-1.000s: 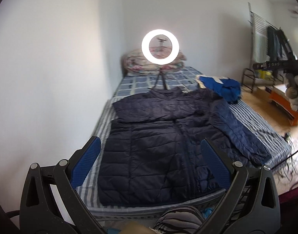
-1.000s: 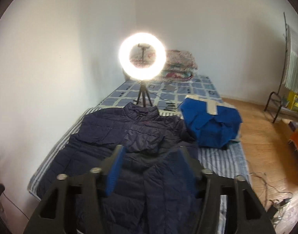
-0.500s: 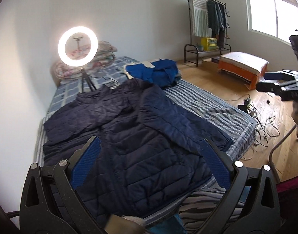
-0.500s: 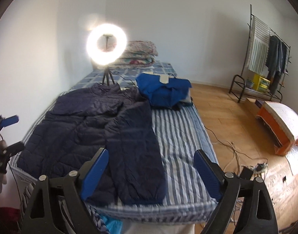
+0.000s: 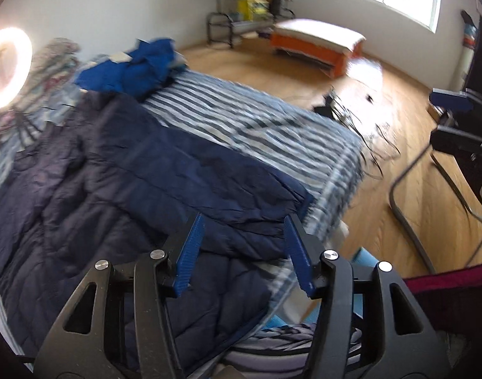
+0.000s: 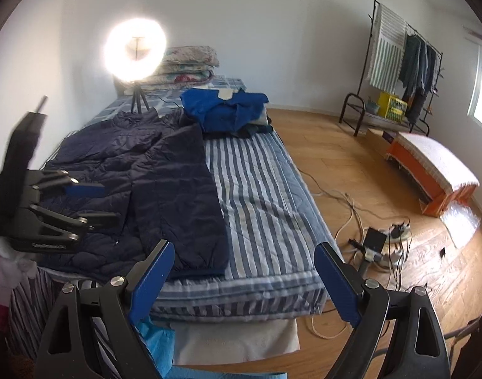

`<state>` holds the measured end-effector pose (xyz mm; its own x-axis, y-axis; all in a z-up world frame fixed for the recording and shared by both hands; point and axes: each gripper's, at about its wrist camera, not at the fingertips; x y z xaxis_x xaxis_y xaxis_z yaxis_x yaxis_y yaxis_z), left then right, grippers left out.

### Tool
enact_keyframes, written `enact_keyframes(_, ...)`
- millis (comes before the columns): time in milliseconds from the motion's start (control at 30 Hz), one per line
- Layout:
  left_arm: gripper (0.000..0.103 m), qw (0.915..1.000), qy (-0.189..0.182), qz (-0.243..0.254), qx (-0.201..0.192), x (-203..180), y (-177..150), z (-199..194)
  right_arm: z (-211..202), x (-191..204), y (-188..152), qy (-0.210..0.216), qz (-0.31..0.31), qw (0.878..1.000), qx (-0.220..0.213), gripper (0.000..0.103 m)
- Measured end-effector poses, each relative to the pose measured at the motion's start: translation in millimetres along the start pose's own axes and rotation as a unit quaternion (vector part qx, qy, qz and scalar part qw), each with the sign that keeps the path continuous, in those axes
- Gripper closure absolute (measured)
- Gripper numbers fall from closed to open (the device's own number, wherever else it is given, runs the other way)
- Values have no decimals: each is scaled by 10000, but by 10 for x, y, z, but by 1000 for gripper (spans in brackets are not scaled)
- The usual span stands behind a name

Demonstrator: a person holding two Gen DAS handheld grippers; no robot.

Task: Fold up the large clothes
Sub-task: 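Grasp the other sleeve cuff of the jacket with the left tool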

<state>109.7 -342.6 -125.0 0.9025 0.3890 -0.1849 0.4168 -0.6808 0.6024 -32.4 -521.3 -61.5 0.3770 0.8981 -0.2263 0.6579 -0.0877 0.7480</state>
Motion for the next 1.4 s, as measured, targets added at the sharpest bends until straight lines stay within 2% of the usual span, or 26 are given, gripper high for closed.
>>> enact_keyframes(133, 48, 9973, -432, 238, 551, -159, 26, 490, 77, -137, -162, -127, 95, 9997, 181, 11)
enact_keyframes(367, 48, 9911, -409, 610, 1107, -345, -18, 1049, 176, -346, -336, -156, 315, 9984, 432, 12)
enact_keyframes(567, 48, 9856, -241, 909, 1408, -407, -67, 1273, 228, -463, -388, -160, 457, 9976, 497, 12)
enact_keyframes(700, 55, 9832, -98, 973, 1543, -412, -62, 1385, 269, -485, -414, -134, 545, 9970, 537, 12)
enact_keyframes(867, 56, 9787, 16, 1079, 1747, -421, -70, 1509, 276, -529, -437, -132, 652, 9962, 564, 12)
enact_keyframes(1067, 56, 9787, -58, 914, 1838, -339, -53, 1586, 294, -595, -460, -149, 824, 9945, 629, 12)
enact_keyframes(1233, 66, 9808, -223, 684, 1815, -234, -14, 1597, 282, -588, -466, -155, 800, 9947, 625, 12)
enact_keyframes(1400, 87, 9820, -311, 625, 1756, -215, 22, 1546, 276, -558, -453, -152, 774, 9950, 613, 12)
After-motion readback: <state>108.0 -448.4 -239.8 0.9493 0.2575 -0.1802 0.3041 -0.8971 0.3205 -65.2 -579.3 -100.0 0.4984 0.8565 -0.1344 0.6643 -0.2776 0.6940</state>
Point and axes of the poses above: each gripper's, at about its wrist camera, not at the fingertips, and z roughly the way its jaws point, x to its left, y to its top, and after that the axes turned 12 degrees about -y, right-handed
